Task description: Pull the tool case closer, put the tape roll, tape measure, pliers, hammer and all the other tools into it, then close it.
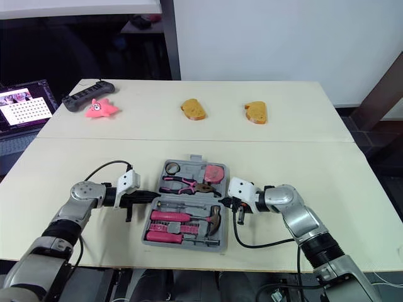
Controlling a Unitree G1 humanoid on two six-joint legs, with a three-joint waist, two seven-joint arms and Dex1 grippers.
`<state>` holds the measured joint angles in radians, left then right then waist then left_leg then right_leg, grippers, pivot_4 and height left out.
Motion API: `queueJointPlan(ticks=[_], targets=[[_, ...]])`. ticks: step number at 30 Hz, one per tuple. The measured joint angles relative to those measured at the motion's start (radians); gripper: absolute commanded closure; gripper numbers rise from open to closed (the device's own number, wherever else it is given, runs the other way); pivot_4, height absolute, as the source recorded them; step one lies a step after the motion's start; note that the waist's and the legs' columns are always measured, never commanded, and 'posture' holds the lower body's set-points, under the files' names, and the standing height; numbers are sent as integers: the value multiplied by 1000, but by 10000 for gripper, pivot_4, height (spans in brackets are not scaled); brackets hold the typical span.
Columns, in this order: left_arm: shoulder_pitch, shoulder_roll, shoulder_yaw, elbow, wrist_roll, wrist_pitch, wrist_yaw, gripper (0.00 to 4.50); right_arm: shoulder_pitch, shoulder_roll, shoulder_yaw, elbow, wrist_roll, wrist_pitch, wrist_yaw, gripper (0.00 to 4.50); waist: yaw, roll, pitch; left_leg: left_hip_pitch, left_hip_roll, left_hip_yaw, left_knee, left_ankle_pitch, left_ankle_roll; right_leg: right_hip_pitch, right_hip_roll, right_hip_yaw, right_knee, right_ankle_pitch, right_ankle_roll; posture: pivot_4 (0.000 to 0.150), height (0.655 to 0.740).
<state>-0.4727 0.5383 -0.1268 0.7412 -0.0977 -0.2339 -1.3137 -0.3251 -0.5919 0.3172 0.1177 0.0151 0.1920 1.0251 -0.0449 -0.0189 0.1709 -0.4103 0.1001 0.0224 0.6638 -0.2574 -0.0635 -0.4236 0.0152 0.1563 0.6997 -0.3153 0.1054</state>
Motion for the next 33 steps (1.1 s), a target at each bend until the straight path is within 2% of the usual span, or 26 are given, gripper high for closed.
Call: queueJointPlan(ticks=[11,25,33], targets=[[157,48,22,-211,-43,108,-15,45000,83,12,0,-125,0,86,-1,44318,-1,0,0,0,0,0,-1,0,0,0,0,0,0,0,0,1500,7080],[311,61,58,-400,-88,233,26,45000,155,17,-2,-214,1,152,-3,44318,-1,0,0,1,0,0,-1,0,0,0,0,0,0,0,-1,1500,7080],[311,62,61,-398,-87,236,35,45000,154,19,-2,-213,1,153,-3,44318,0,0,0,1,0,0,-1,0,0,0,0,0,0,-1,-1,1500,7080]])
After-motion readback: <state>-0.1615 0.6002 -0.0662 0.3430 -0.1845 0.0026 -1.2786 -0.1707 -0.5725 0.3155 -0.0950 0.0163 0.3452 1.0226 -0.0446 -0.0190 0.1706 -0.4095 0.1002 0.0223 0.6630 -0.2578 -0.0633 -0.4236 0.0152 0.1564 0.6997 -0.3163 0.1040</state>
